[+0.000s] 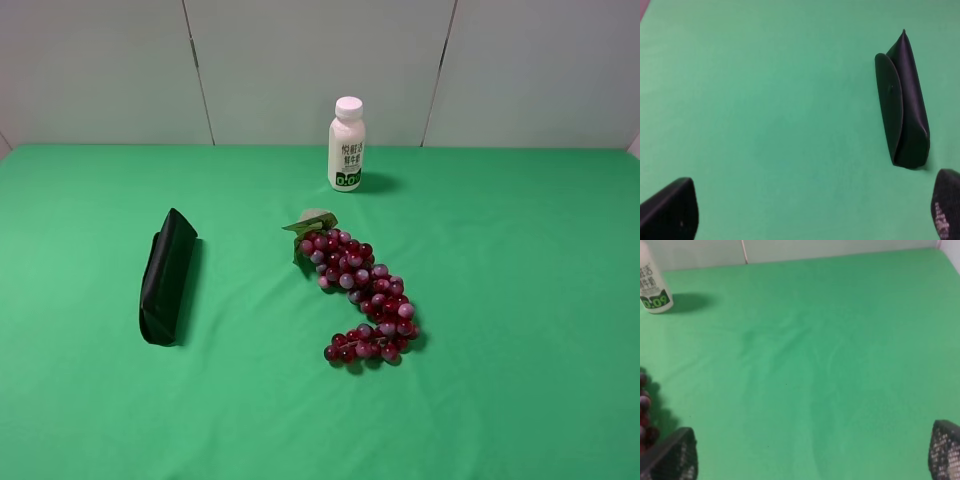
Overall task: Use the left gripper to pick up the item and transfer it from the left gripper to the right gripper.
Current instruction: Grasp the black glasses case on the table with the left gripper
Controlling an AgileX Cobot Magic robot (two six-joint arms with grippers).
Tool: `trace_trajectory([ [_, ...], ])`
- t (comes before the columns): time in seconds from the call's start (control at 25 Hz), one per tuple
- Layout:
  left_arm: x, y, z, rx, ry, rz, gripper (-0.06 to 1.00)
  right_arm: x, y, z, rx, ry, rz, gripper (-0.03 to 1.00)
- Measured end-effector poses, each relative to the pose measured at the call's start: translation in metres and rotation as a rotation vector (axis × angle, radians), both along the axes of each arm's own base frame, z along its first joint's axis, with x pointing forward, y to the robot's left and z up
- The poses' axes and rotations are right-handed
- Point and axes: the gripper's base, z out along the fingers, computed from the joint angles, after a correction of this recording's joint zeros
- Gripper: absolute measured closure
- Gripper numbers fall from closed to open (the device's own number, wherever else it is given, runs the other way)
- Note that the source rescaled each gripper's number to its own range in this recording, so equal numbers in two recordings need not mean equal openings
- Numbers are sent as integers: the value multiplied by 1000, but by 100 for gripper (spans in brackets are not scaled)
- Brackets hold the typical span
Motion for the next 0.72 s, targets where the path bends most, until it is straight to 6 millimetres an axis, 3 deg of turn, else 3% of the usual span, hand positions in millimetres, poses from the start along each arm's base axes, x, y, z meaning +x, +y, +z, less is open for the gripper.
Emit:
trace_trajectory([
  [0.72,0,0,0,0,0,0,5,0,0,0,0,-1,0,-3],
])
